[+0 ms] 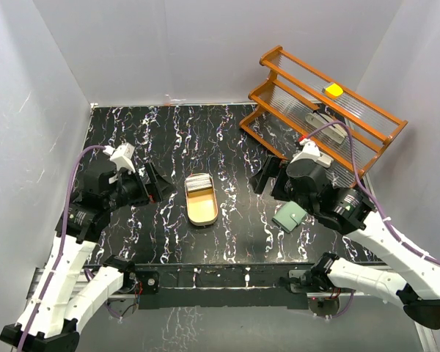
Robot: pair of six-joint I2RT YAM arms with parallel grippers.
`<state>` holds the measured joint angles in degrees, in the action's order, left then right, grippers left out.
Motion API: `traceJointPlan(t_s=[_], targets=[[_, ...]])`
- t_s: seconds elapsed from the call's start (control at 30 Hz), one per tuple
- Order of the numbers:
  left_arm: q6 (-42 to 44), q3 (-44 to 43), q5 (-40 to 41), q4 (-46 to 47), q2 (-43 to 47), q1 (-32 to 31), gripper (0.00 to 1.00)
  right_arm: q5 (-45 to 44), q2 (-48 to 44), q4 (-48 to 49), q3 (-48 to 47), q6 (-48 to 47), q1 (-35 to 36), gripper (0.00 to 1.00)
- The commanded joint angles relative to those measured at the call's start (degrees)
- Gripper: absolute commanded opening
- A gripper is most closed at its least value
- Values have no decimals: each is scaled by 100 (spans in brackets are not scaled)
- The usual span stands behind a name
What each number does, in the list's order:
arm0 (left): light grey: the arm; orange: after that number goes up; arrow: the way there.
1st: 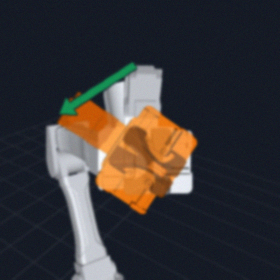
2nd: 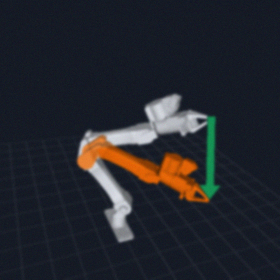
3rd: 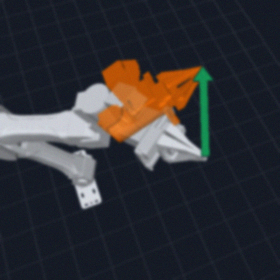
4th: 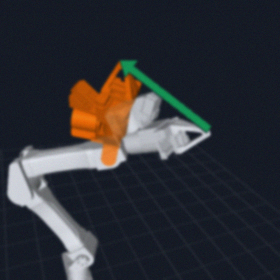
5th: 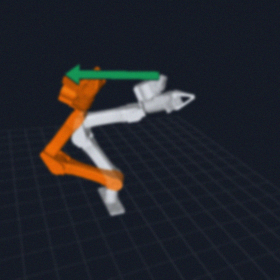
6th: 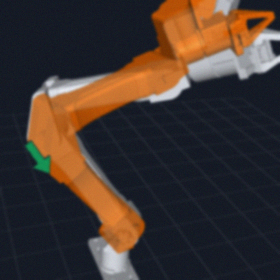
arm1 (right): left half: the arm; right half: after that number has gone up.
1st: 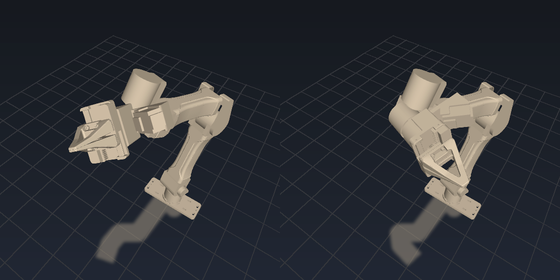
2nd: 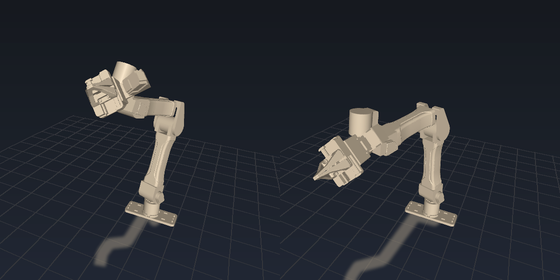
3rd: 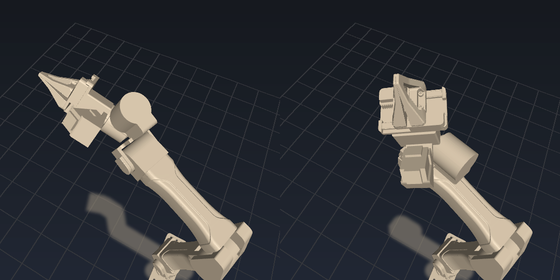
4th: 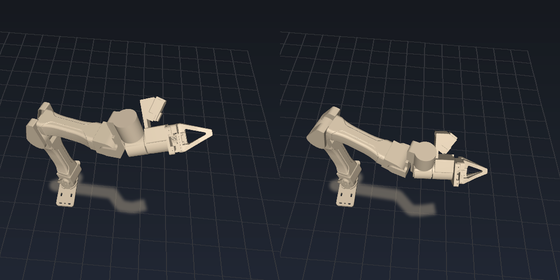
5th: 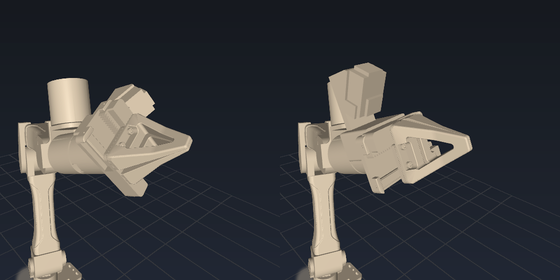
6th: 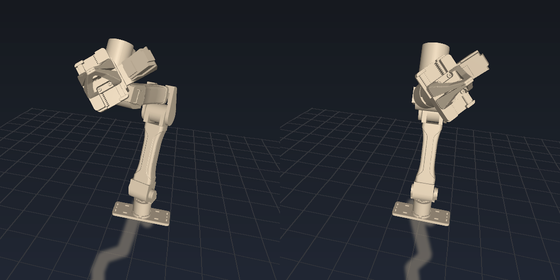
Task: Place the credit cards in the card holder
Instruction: Move the card holder to the center of the board.
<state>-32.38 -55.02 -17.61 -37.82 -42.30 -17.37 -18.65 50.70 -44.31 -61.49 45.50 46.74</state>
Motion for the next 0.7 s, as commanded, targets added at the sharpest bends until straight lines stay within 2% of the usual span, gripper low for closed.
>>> traceJointPlan(t_s=[0.0, 0.37, 0.57, 0.67], targets=[[8, -71, 139, -107, 27, 31, 99, -780, 224, -438, -105, 298, -26, 98], [-273, 421, -53, -69, -87, 31, 99, -1155, 1020, -780, 359, 529, -161, 98], [-430, 836, -1436, 385, -37, 28, 98, -998, 1491, -735, 898, 469, -616, 98], [-646, 1072, -1712, 595, 55, 31, 98, -899, 1569, -527, 1225, 375, -1143, 98]])
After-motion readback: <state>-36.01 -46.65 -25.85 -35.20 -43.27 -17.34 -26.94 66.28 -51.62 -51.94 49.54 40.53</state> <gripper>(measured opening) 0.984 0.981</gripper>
